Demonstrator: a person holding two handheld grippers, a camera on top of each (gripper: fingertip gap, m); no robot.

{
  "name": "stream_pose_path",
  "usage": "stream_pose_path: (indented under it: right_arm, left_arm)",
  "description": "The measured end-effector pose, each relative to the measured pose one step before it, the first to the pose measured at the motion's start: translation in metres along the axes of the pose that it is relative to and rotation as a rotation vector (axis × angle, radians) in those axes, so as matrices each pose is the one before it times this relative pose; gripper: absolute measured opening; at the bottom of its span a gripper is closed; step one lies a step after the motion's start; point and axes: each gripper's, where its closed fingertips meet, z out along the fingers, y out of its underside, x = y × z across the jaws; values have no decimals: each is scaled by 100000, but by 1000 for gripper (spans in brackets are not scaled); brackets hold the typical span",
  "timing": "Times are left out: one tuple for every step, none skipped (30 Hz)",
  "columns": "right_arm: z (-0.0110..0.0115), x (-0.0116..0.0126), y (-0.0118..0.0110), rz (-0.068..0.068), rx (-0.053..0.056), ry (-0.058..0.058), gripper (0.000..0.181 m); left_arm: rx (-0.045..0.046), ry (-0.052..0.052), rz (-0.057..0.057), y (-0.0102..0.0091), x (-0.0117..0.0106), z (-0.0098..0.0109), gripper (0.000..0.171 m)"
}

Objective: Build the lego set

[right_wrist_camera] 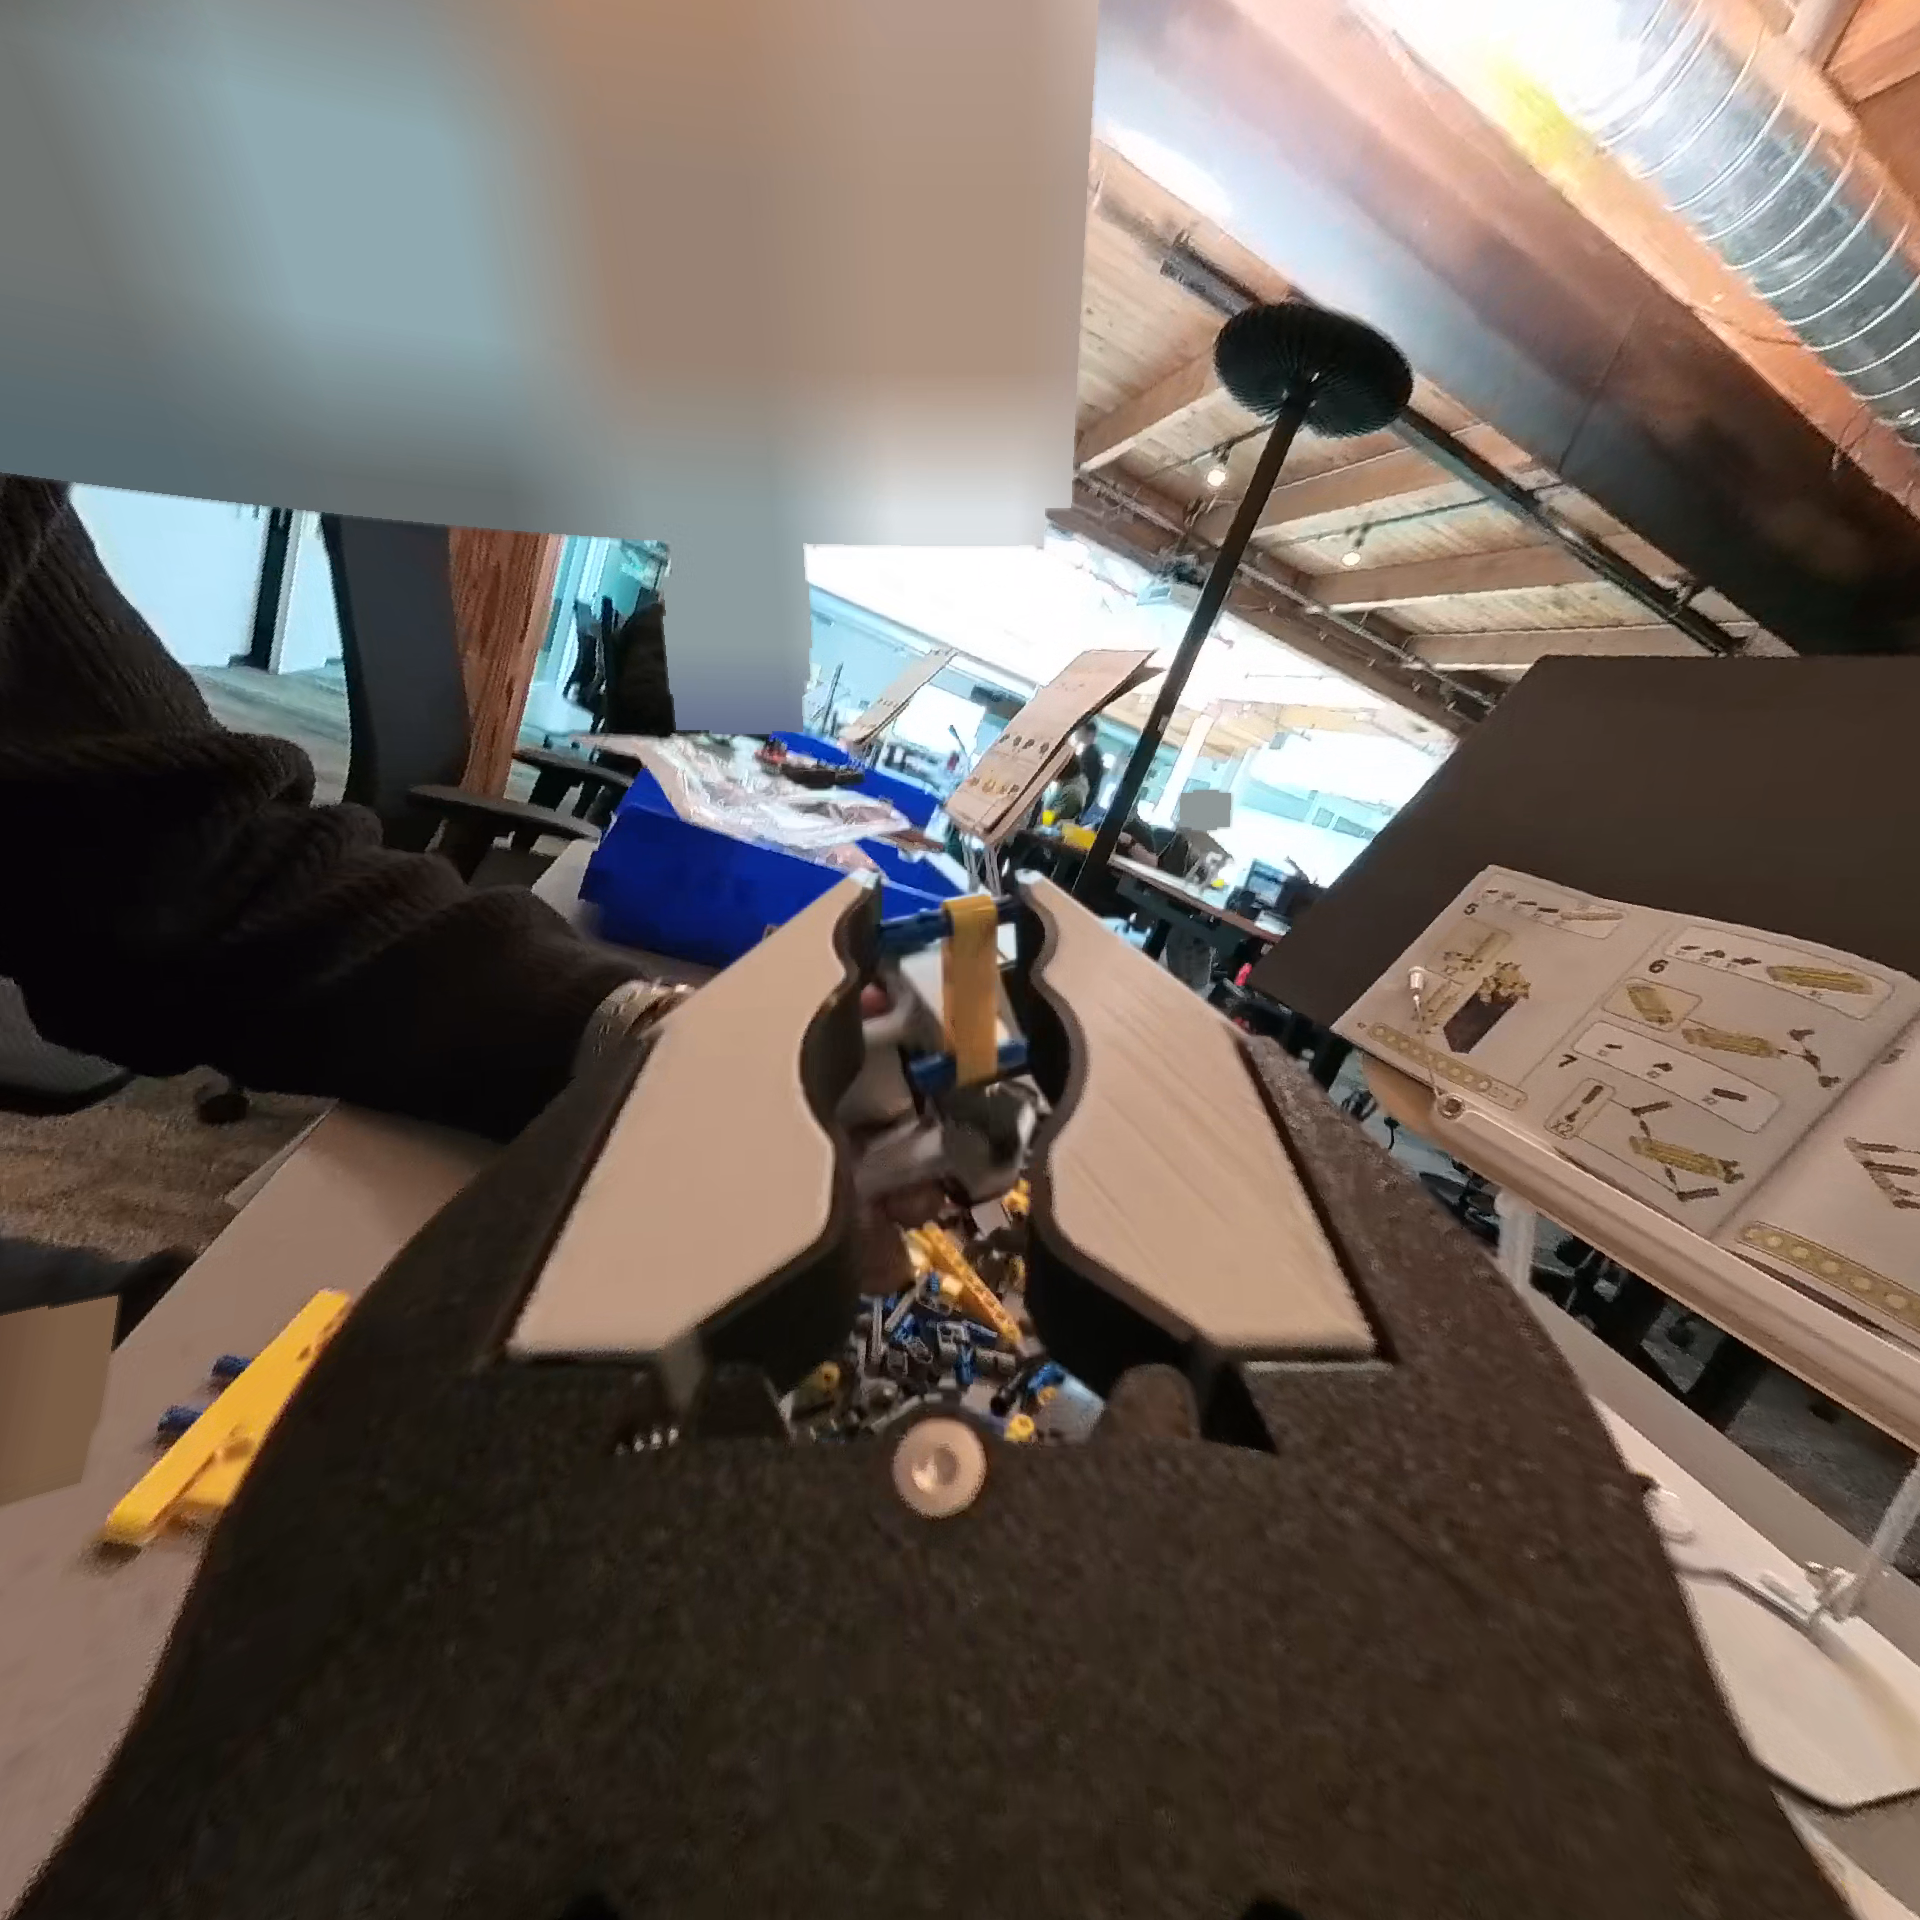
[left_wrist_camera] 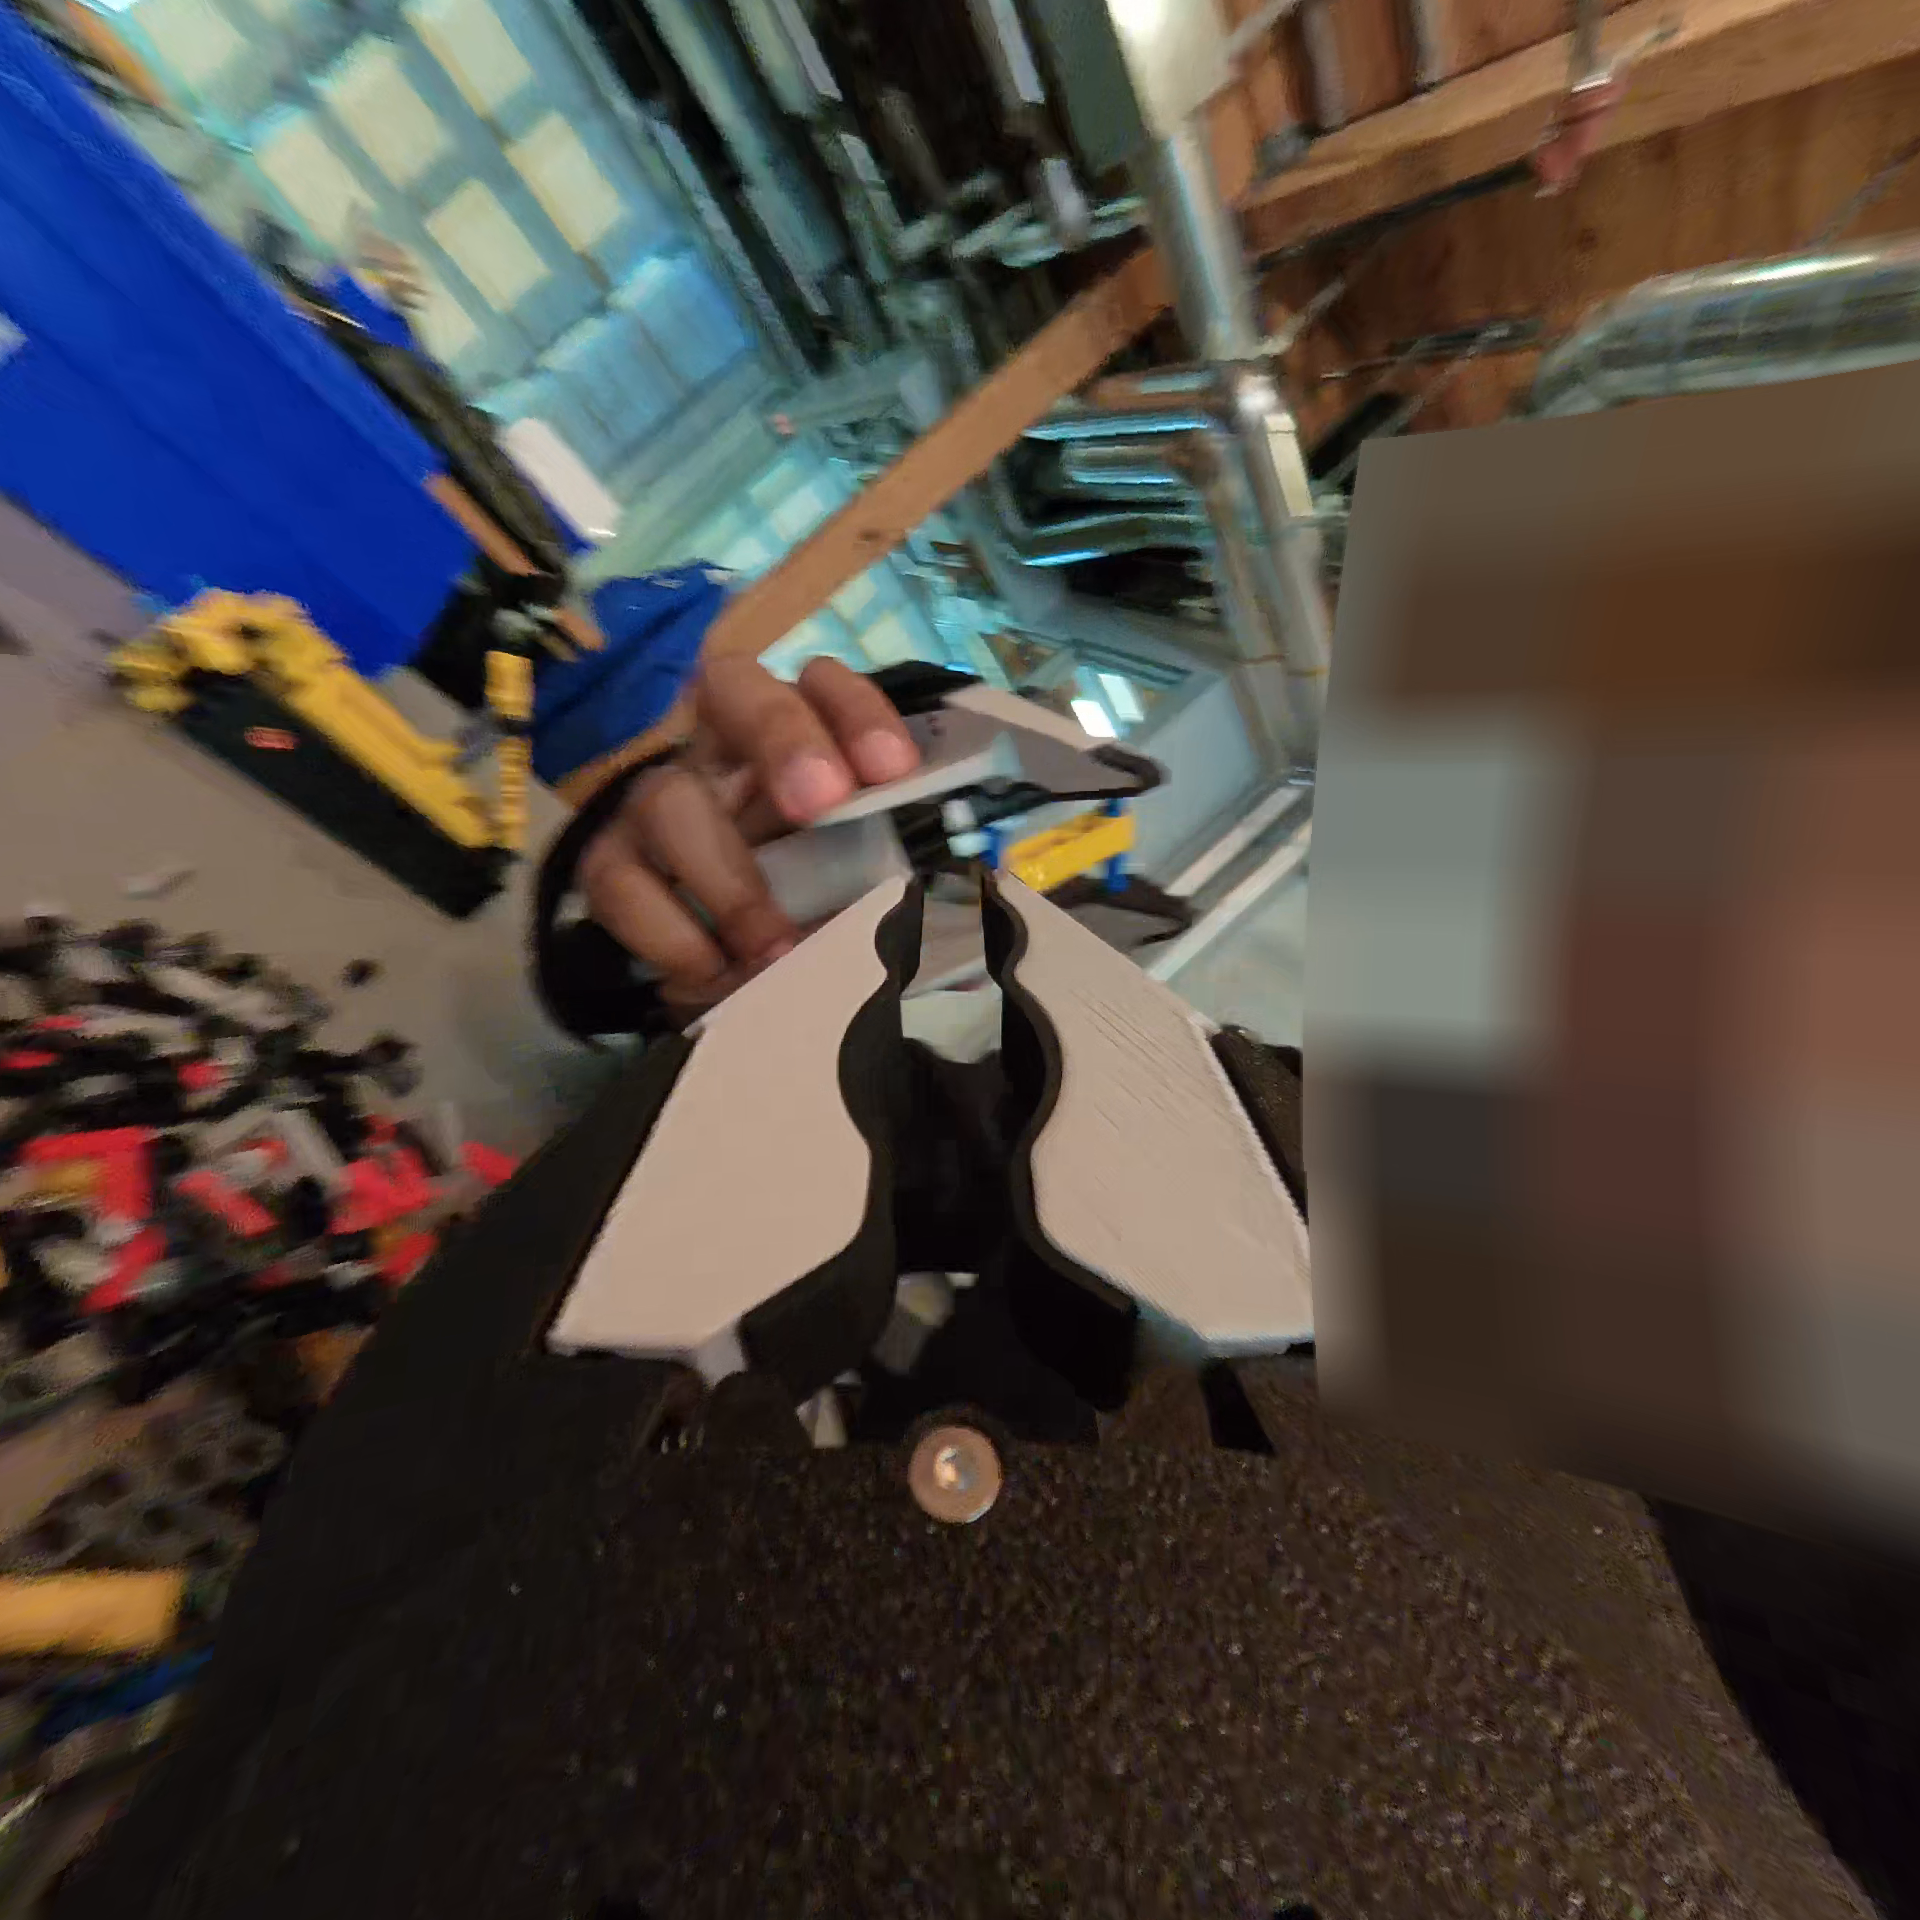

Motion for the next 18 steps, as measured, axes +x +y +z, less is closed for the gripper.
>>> stream_pose_path:
  right_arm:
    - [-111, 212, -338, 695, 2036, 1261, 25]
    - [-99, 233, -217, 584, 1039, 1080, 25]
    - [-79, 204, -10, 79, -304, 593, 25]
    - [-56, 204, 97, -435, -897, 760, 25]
    - [-51, 298, 165, -740, -1116, 1567, 25]
    - [-19, 318, 207, -750, -1121, 1799, 24]
    - [8, 289, 247, -576, -1299, 1654, 24]
    - [36, 252, 341, -291, -1704, 1408, 24]
    - [74, 188, 440, 1, -2209, 1000, 25]
    - [106, 139, 506, 126, -2631, 640, 25]
    - [108, 80, 456, 408, -2283, 312, 25]
    - [97, 3, 366, 1274, -1622, -316, 25]
    - [73, -54, 227, 2622, -755, -1007, 24]
    - [31, -45, 28, 3840, 449, -1367, 24]
    - [-15, -1, -43, 4321, 944, -1462, 24]
    - [-57, 104, 11, 3815, 424, -970, 24]
    - [-49, 153, 74, 2820, -108, -495, 24]
    - [-48, 77, 135, 2194, -583, -771, 24]
  left_arm:
    - [1436, -7318, 4080, -289, -858, -212, 12]
    - [1614, -3390, 3263, -380, -279, -226, 18]
    - [2099, -931, 2172, -481, 72, -242, 24]
    - [3145, -1464, 2639, -675, 31, -273, 26]
    - [4388, -3066, 5106, -833, -64, -355, 26]
    - [5213, -4854, 7687, -977, -151, -448, 26]
    - [4256, -5668, 9185, -878, -176, -460, 26]
    - [2016, -5105, 8984, -625, -74, -338, 26]
    - [-1239, -2428, 8102, -165, 242, -134, 24]
    - [-4882, -1005, 6507, 348, 309, 107, 23]
    - [-5752, -1164, 5535, 561, 189, 219, 23]
    - [-4229, -1616, 5317, 528, 102, 210, 23]
    - [-2871, -2177, 5690, 468, 56, 188, 23]
    - [-1287, -1236, 5217, 305, 213, 153, 23]
    - [-705, 424, 3926, 218, 398, 134, 23]
    - [-792, 609, 3156, 203, 375, 151, 24]
    - [-949, -398, 3136, 200, 210, 147, 25]
    - [-1500, -1864, 3546, 258, -15, 158, 28]
